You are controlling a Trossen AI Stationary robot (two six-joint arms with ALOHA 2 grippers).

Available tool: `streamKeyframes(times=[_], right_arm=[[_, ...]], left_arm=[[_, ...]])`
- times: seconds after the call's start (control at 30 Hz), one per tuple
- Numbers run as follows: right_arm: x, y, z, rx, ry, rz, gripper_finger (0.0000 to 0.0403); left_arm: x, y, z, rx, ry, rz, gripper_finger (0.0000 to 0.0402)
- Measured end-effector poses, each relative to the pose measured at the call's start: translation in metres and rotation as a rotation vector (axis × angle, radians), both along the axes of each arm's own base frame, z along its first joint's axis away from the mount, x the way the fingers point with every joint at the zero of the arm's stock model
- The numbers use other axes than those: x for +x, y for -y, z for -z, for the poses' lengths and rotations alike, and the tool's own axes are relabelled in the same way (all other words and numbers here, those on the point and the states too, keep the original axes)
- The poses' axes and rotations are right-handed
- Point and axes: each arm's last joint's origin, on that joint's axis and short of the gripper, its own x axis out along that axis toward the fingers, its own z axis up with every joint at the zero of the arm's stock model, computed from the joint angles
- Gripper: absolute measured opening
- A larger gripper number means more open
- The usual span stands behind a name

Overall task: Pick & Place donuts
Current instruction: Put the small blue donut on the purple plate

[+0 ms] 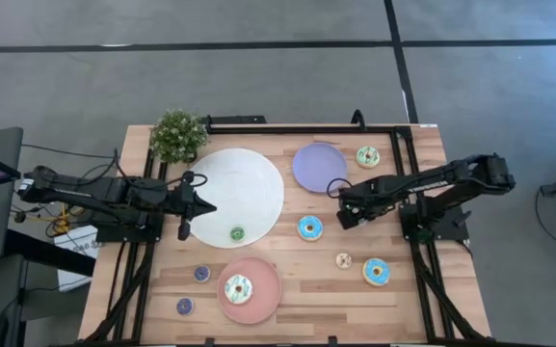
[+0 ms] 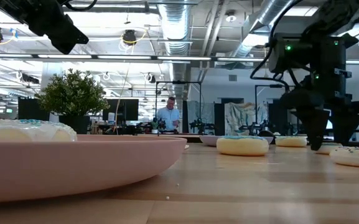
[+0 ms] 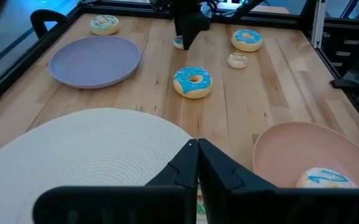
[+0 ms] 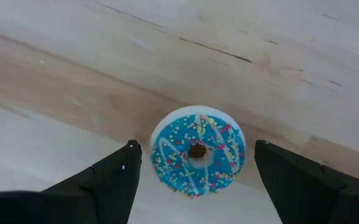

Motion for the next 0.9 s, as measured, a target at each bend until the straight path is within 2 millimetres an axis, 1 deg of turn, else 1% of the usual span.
streamKeyframes(times=[0.07, 0.2, 0.4, 0.47, 0.7, 0.9], right_arm=[[0.0017, 0.0001, 0.0049, 0.002, -0.029, -0.008, 0.0301], [0.0037, -0.001, 0.0079, 0.001, -0.039, 0.0, 0.0301], [0.0058, -0.0005, 0.0023, -0.008, 0.005, 0.006, 0.0299], [0.0083, -0.0004, 0.0005, -0.009, 0.027, 0.006, 0.0291], [0.0074, -0.0011, 0.0026, 0.0, 0.009, 0.004, 0.0245], [0.0073, -0.0012, 0.0026, 0.004, 0.008, 0.003, 0.0215]], left_arm=[[0.0, 0.0, 0.0, 0.0, 0.0, 0.0, 0.0], [0.0, -0.0002, 0.0, 0.002, 0.0, -0.005, 0.0], [0.0, -0.0002, 0.0, 0.003, 0.0, -0.007, 0.0], [0.0, -0.0002, 0.0, 0.003, 0.0, -0.007, 0.0], [0.0, -0.0007, 0.0, 0.01, 0.001, -0.022, 0.0], [-0.0001, -0.0008, 0.0, 0.018, 0.0, -0.022, 0.0]])
